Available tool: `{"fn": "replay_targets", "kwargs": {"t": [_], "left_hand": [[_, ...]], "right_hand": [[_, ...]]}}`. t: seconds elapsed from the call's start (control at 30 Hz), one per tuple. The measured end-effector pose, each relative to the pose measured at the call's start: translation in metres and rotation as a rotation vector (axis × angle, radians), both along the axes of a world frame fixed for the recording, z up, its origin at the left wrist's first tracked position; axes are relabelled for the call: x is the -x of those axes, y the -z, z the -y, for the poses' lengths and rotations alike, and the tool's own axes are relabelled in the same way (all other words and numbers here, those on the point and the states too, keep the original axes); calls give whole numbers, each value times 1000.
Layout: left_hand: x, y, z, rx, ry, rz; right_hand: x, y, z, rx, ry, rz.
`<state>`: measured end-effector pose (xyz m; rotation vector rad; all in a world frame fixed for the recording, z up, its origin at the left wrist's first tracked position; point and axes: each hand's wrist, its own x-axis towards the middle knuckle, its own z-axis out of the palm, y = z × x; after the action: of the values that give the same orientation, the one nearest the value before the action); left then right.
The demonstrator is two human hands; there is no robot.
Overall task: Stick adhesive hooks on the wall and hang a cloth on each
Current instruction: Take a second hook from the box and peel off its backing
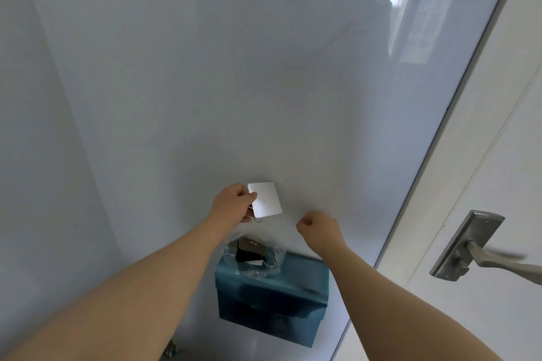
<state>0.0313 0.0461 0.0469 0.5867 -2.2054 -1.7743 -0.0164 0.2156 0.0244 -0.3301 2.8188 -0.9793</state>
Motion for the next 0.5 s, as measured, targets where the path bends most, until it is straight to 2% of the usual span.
{"fn": "replay_targets", "kwargs": {"t": [0.3,0.43,0.5], "left_hand": [[-8,-70,18,-54,34,-181],[-16,-121,32,-91,48,-307],[-20,-146,40,-85,59,-363]], "right_hand": [[-2,-102,41,660,-40,50],[1,-151,48,817,-5,-31],[1,-173,50,872,-54,-12]]}}
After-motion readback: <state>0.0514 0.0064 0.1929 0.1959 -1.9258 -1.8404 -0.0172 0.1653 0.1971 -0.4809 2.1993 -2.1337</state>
